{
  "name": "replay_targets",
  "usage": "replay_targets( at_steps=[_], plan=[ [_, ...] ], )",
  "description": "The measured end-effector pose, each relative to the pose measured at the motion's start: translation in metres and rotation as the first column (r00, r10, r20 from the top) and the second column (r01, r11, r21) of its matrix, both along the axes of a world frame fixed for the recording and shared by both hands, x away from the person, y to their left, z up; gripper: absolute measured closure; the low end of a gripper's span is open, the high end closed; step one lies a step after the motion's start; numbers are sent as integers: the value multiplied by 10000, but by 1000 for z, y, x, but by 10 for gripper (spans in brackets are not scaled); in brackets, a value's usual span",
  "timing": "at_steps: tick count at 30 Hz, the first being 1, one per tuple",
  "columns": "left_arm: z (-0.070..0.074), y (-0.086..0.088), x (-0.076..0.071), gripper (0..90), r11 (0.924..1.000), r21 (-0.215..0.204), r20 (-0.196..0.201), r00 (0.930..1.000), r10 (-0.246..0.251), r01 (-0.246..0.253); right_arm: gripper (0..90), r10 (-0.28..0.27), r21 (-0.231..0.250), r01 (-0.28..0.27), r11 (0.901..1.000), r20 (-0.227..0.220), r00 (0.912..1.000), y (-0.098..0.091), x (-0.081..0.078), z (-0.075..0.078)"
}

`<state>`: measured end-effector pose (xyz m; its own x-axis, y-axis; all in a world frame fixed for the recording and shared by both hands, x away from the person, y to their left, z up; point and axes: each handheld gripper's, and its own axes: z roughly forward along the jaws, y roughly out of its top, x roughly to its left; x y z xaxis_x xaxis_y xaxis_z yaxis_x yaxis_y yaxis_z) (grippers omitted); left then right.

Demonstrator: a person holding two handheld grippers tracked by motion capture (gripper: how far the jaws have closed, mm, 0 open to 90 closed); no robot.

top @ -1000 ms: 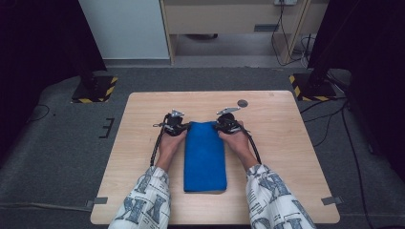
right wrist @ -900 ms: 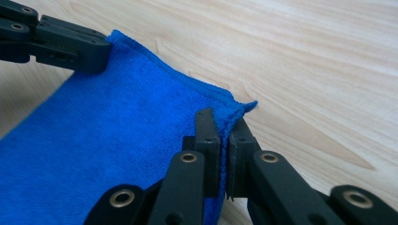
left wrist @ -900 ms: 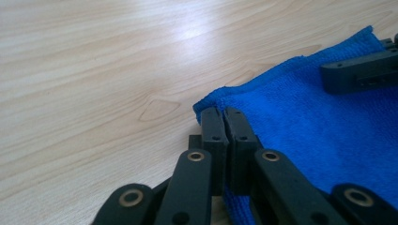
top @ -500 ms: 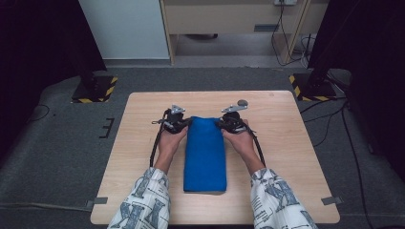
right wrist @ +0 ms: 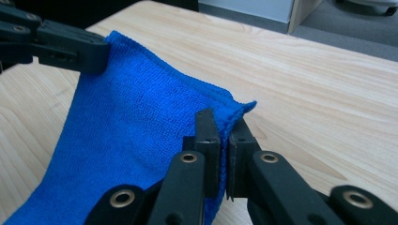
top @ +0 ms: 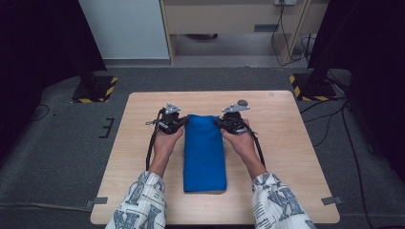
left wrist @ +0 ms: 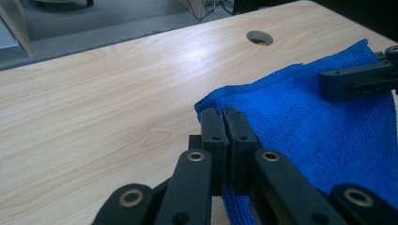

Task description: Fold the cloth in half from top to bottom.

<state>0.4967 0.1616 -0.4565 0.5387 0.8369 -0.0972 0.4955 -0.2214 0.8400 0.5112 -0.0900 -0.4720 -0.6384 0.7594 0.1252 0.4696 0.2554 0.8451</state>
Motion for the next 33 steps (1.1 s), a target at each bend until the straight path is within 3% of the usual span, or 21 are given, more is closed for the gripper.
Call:
replay_targets(
  at_steps=[16, 33],
  plan=[
    [14, -9, -4, 878, 9996, -285, 336, 9994, -60, 69, 864, -77, 114, 74, 9999, 252, 9997, -12, -6, 18],
    [23, -4, -5, 879, 9999, -113, 595, 9982, -65, 72, 863, 16, 167, -25, 9999, 499, 9988, -8, -3, 27]
  ],
)
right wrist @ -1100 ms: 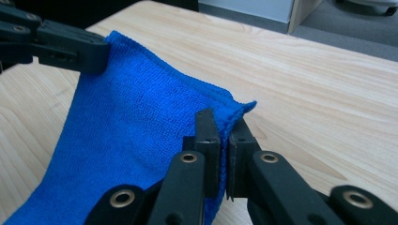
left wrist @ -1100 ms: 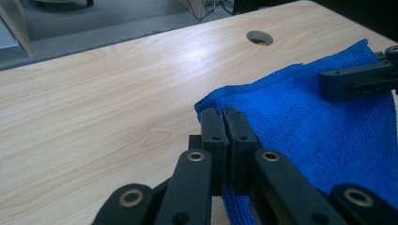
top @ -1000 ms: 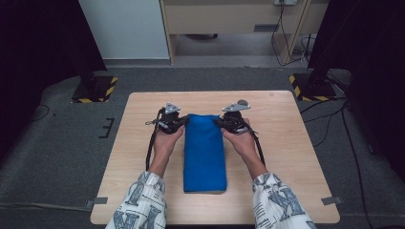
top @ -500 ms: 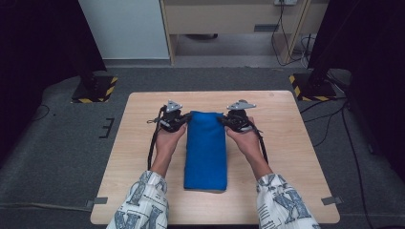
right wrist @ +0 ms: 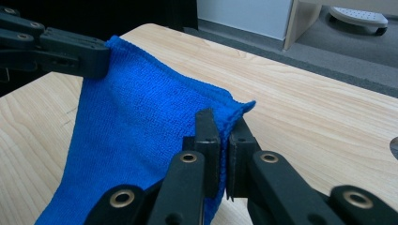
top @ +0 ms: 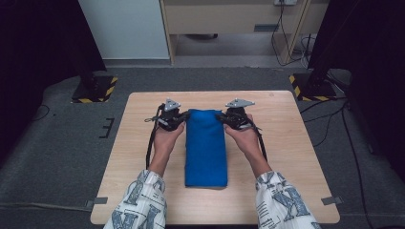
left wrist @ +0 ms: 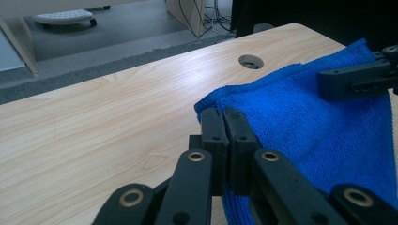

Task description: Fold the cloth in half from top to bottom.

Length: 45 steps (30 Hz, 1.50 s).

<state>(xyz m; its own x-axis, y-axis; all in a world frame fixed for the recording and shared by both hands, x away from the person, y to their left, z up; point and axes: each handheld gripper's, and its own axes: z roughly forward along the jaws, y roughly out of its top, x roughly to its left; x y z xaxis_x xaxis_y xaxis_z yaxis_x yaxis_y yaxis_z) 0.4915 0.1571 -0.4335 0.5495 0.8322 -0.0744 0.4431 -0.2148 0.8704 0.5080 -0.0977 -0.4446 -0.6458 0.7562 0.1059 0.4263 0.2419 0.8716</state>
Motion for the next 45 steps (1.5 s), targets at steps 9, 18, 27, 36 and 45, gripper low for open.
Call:
replay_targets(
  at_steps=[9, 18, 27, 36, 45],
  plan=[
    [4, -1, -11, 879, 9996, 237, 75, 9999, -138, 136, 863, 114, 140, -116, 9998, 88, 9999, -3, -12, -1],
    [-1, -3, -30, 879, 9989, 293, 118, 9992, -372, 368, 863, 325, 175, -329, 9993, 228, 9992, -10, -29, -1],
    [-6, -2, -42, 879, 9987, 126, 92, 9988, -491, 489, 861, 544, 9, -544, 9985, 255, 9982, -11, -40, -10],
    [-16, 4, -51, 879, 9979, 113, -151, 9979, -637, 638, 861, 817, -24, -817, 9967, 50, 9966, -9, -50, -19],
    [-26, 9, -62, 879, 9971, -48, -263, 9967, -766, 765, 860, 1074, -94, -1075, 9942, -90, 9942, -8, -59, -28]
  ],
)
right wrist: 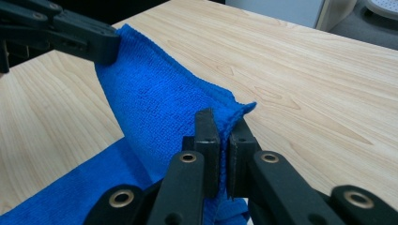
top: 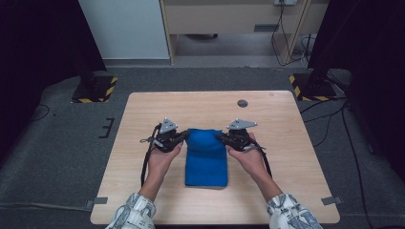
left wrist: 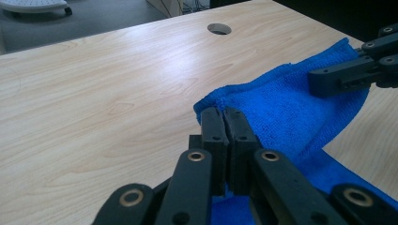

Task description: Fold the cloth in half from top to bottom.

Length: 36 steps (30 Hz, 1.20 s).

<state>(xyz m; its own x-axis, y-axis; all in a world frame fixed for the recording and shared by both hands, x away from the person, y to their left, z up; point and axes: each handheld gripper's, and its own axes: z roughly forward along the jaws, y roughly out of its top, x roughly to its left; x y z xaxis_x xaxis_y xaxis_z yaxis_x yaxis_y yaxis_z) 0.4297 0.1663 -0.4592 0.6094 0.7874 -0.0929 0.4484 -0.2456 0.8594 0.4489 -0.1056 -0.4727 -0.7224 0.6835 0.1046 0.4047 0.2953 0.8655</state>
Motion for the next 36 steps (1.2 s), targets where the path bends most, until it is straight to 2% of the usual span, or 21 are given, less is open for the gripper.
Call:
replay_targets(
  at_steps=[11, 24, 36],
  plan=[
    [1, -1, -11, 878, 9999, -89, 117, 9999, -82, 83, 860, 199, -97, -198, 9998, 103, 9997, -2, -12, 2],
    [-4, -5, -18, 878, 9997, -20, 130, 9996, -249, 249, 858, 253, -106, -253, 9996, -36, 9997, -6, -19, -8],
    [-8, -1, -26, 878, 9995, -113, 71, 9996, -291, 292, 850, 488, -186, -488, 9986, -4, 9988, -5, -29, -5]
  ],
)
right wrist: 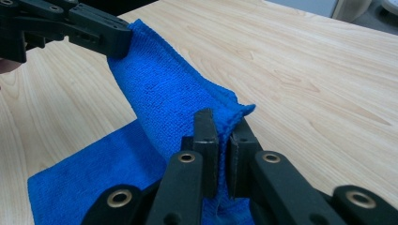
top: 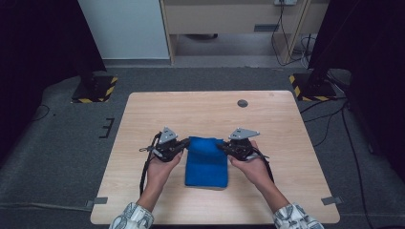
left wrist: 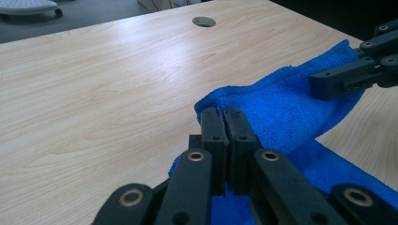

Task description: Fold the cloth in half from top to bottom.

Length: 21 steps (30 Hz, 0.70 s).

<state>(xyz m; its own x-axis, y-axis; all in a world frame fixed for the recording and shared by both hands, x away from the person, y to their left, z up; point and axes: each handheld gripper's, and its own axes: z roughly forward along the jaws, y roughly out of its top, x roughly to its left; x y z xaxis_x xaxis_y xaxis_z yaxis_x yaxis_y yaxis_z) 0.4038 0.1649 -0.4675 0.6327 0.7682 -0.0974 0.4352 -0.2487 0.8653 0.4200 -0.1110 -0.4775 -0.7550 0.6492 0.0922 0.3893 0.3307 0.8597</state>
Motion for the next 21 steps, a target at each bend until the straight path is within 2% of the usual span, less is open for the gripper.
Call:
replay_targets(
  at_steps=[7, 12, 21],
  plan=[
    [-1, 0, -2, 878, 10000, -19, -31, 10000, -54, 54, 843, 104, -26, -104, 9999, -24, 9999, 0, -4, -2],
    [-8, -1, -7, 878, 9998, 95, -119, 9998, -166, 167, 828, 169, 13, -169, 9999, -185, 9997, -3, -8, -10],
    [-8, -3, -12, 878, 9997, 69, -145, 9996, -246, 247, 795, 241, 2, -241, 9997, -223, 9995, -3, -12, -12]
  ],
)
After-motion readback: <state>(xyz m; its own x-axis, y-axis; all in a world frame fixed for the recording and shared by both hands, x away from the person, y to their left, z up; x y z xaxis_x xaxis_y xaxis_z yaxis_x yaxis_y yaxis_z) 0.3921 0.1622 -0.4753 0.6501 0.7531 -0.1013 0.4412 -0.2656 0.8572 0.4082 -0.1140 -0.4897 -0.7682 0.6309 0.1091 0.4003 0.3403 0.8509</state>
